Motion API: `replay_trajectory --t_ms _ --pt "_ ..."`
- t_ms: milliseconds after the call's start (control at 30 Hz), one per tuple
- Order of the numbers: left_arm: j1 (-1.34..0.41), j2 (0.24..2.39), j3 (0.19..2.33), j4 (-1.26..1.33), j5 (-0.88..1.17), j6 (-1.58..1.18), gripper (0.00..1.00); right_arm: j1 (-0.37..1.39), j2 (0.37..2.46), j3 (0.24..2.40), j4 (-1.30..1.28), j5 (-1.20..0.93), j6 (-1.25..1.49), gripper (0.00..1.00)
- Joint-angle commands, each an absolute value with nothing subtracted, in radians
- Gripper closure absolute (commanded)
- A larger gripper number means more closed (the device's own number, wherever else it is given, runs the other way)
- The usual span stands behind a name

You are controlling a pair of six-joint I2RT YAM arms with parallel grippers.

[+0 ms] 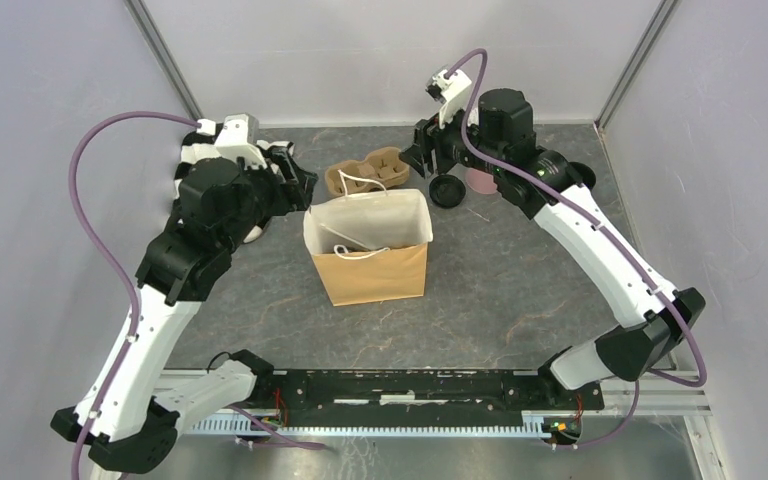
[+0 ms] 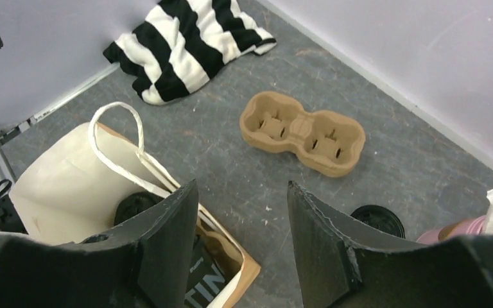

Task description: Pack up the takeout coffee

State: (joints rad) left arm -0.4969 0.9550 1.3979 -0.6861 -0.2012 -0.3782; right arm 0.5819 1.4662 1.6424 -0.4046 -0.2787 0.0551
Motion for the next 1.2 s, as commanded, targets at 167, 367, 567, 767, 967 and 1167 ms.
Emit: replay_trajectory --t_ms 167,367,567,767,967,1167 --pt "-0.498 0.979 1.412 -0.618 -0.159 -0.338 0.23 0.482 1.406 1.737 -0.601 -0.071 -0.016 0.30" --pt "-0.498 1.001 1.472 -0.674 -0.147 -0.347 0.18 0.345 1.342 1.690 -0.778 -0.012 0.008 0.24" --pt "-0.498 1.001 1.511 -0.639 -0.182 -0.362 0.09 0.338 1.274 1.694 -0.753 0.077 0.061 0.05" --pt "-0.498 1.075 1.674 -0.641 -0.157 -0.365 0.05 0.338 1.255 1.807 -0.782 0.133 0.133 0.02" --pt "-0.497 1.081 1.732 -0.616 -0.191 -0.367 0.03 0.338 1.217 1.823 -0.807 0.168 0.098 0.02" --pt "-0.497 1.081 1.819 -0.645 -0.213 -0.361 0.01 0.338 1.178 1.888 -0.840 0.182 0.087 0.02"
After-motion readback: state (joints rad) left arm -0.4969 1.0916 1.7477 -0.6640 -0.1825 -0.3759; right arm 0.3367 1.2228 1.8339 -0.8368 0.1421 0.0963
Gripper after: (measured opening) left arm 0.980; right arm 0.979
